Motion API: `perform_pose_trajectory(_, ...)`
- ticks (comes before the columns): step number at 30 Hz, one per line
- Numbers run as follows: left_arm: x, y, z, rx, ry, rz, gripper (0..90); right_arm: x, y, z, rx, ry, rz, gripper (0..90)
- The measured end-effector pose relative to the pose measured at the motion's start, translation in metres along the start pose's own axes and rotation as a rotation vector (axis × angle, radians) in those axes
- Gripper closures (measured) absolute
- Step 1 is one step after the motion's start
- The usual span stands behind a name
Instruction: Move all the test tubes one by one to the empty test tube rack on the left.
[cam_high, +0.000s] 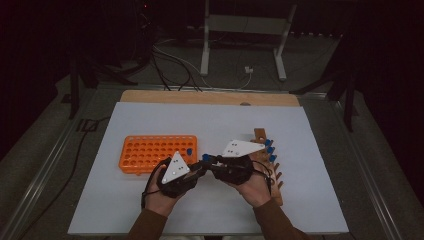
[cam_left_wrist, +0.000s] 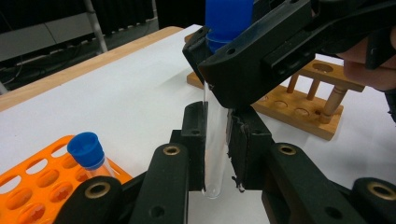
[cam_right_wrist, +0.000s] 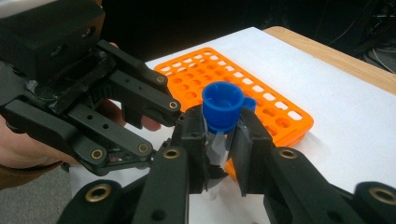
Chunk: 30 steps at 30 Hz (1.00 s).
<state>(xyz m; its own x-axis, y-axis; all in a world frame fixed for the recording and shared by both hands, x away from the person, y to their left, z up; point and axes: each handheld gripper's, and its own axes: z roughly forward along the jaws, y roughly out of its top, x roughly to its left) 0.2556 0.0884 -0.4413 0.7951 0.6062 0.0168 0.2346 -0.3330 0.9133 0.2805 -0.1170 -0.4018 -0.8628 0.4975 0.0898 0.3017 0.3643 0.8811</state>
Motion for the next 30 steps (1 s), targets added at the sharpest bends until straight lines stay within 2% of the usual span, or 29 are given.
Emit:
perform_pose_trajectory(7, 0.009, -0.002, -0.006, -0.01, 0.024, -0.026, 77.9, -0.007, -0.003, -0.007, -0.024, 0.018, 0.048, 45.2)
perform_pose_trajectory(11, 0.015, -0.004, -0.011, -0.023, 0.04, -0.048, 77.9, -0.01, -0.006, -0.014, -0.039, -0.023, 0.061, 28.2)
perform_pose_trajectory(13, 0.017, -0.004, -0.013, -0.026, 0.048, -0.055, 77.9, -0.01, -0.007, -0.015, -0.039, -0.057, 0.067, 15.5)
perform_pose_trajectory(17, 0.023, -0.006, -0.017, -0.028, 0.066, -0.064, 77.9, -0.014, -0.014, -0.021, -0.033, -0.123, 0.078, 4.4)
perform_pose_trajectory(21, 0.029, -0.008, -0.021, -0.036, 0.084, -0.078, 77.9, -0.017, -0.021, -0.028, -0.032, -0.157, 0.087, 2.0)
perform_pose_trajectory(30, 0.042, -0.011, -0.024, -0.037, 0.136, -0.098, 77.9, -0.02, -0.031, -0.045, -0.055, -0.171, 0.091, 2.0)
